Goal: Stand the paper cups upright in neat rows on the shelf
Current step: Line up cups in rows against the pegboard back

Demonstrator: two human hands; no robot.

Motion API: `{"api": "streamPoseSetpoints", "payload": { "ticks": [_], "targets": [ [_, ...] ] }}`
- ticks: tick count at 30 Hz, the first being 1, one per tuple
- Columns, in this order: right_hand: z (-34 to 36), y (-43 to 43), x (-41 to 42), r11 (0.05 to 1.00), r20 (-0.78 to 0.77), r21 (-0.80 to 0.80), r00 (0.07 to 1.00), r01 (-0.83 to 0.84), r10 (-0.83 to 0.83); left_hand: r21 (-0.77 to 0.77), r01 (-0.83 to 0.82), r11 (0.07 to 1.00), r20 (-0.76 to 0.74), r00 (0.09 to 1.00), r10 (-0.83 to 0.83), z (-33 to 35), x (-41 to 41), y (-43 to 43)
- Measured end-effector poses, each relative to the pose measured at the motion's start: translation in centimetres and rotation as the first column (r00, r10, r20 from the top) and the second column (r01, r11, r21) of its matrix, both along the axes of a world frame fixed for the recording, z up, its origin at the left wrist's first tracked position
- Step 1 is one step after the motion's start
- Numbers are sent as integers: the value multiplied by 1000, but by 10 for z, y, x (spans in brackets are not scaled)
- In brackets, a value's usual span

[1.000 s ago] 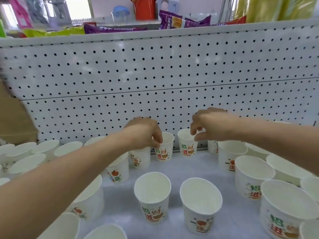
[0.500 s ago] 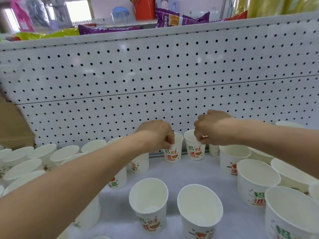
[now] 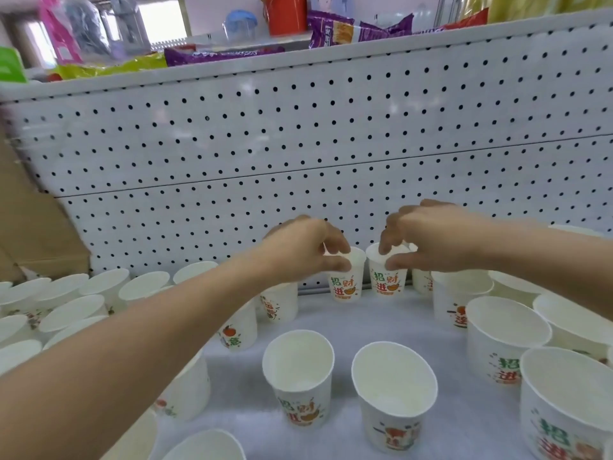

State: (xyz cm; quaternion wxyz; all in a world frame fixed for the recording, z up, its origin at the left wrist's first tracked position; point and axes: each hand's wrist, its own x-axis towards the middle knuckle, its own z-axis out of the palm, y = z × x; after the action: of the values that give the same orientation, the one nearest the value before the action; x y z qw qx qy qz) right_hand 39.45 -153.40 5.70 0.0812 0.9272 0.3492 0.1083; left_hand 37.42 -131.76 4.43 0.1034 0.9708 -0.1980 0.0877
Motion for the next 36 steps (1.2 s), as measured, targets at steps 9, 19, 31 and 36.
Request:
{"api": "streamPoseSetpoints", "payload": {
  "ticks": [9,19,31,36],
  "targets": [
    [1,10,-111,982,-516,24,839,-185,170,181,181,967,-336,935,-113,9,-96,40],
    [-19,9,-64,999,-214,-12,976,-53,49,106,58,993,-226,974,-33,-6,-50,0],
    [-21,-14,-27,999,-147,32,989,37,-32,-22,-85,996,-136,987,81,-16,-24,-3],
    [-20,-22,-28,999,-124,45,992,15,-10,-87,-119,989,-156,982,104,-14,-26,-1]
  ]
}}
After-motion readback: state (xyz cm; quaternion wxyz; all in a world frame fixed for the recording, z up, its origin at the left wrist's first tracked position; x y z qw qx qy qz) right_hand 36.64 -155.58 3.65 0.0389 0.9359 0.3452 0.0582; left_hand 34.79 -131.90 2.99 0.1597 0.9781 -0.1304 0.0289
